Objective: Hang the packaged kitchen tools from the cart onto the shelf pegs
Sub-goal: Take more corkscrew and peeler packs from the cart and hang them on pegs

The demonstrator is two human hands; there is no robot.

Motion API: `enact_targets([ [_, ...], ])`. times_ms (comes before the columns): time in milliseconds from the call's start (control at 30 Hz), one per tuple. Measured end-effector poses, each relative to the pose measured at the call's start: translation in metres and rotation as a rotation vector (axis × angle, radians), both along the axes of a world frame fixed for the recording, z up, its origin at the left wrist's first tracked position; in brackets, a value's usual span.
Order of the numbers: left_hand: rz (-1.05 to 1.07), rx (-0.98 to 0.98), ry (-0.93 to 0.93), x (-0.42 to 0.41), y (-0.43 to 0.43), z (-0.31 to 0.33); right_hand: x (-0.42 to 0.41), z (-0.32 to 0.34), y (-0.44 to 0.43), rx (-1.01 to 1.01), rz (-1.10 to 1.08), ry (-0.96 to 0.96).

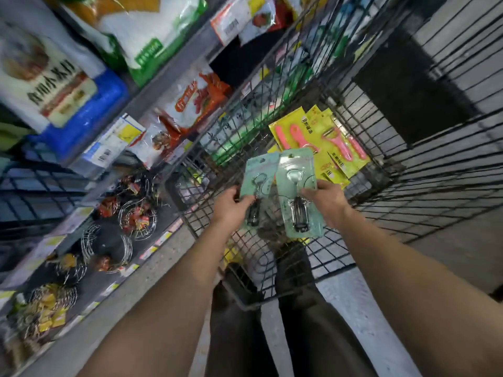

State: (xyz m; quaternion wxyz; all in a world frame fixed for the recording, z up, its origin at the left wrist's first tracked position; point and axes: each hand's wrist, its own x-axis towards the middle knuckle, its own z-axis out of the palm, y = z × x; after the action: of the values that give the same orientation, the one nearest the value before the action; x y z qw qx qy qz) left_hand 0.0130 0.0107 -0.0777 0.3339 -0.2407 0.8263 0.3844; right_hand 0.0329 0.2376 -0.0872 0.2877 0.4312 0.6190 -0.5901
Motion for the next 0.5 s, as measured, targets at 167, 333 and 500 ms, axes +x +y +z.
enact_targets([
  [167,-0.026,0.032,0.113,-0.004,-0.033,0.057,0.015,0.070,-0.013,0.031,0.005,0.116],
  [333,-0.086,0.111,0.207,0.005,-0.067,0.102,0.044,0.129,-0.044,0.124,-0.022,0.257],
  [500,-0.139,0.224,0.316,0.031,-0.114,0.149,0.084,0.177,-0.094,0.129,-0.138,0.354],
])
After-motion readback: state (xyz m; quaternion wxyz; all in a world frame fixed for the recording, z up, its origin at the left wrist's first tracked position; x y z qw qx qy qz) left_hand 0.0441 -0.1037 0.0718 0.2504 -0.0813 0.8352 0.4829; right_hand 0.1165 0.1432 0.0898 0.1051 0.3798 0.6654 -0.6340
